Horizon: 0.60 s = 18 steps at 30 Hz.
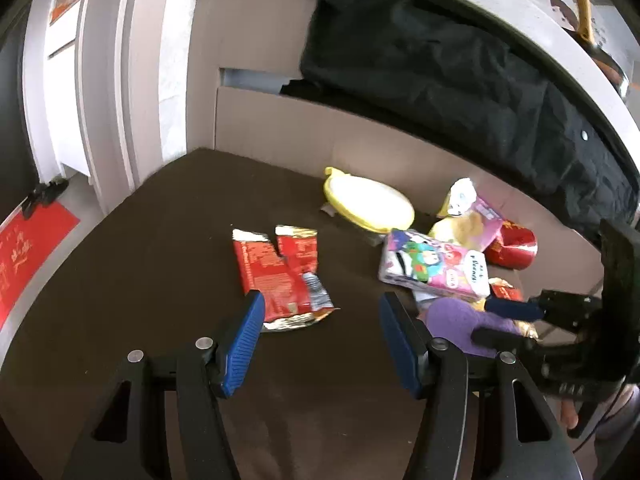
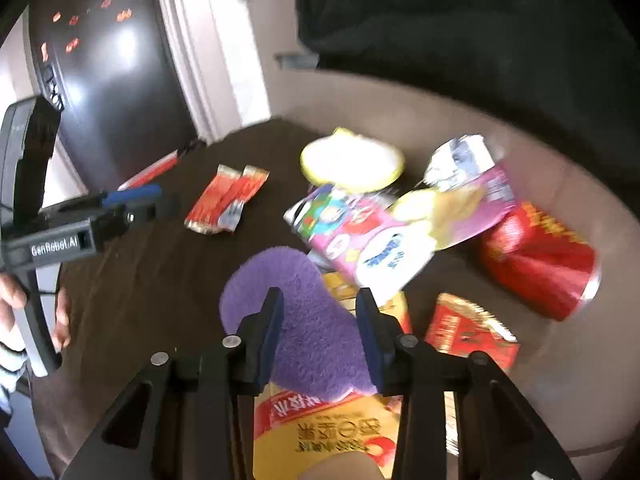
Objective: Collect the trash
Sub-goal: 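Grasp the purple sponge with the right gripper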
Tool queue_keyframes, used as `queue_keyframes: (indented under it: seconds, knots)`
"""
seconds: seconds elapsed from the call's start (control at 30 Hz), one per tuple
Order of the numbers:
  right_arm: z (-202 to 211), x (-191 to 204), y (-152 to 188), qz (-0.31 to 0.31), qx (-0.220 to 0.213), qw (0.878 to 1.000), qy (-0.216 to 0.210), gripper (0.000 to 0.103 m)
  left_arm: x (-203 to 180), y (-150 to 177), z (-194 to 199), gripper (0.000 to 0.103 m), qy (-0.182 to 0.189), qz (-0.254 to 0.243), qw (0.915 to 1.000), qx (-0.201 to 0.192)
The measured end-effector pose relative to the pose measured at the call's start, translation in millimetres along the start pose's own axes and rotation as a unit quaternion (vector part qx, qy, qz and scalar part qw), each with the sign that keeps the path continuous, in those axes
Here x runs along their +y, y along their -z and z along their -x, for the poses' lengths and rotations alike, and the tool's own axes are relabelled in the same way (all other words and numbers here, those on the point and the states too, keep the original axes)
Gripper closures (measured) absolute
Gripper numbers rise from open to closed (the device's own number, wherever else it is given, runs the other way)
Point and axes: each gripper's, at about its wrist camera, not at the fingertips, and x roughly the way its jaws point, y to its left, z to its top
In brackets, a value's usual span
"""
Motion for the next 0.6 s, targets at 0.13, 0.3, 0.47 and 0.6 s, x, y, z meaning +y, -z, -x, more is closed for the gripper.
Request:
queue_keyframes:
  seconds: [0.13,0.3,0.47,0.6]
  knots:
    - [-6,12,5,0.02,0.0,1.0,-0.003,0.053,8,2,-8,0.043,-0.006,-0.002,1.0,0.007]
    - [-4,24,10,0.041,0.026,0.998,-0.028,0.045,20,3,-11,0.043,-0.002,0.01,0.9998,0.016]
    - [-6,40,18,0.094,0.01,0.995,-0.007,0.042,20,5,-9,0.043,-0.004,0.003,0.9999,0.015]
    - [-5,38,15,0.068,0.009,0.998,-0.015,0.045,22,3,-8,0.043,-0.002,0.006,0.9998,0.018]
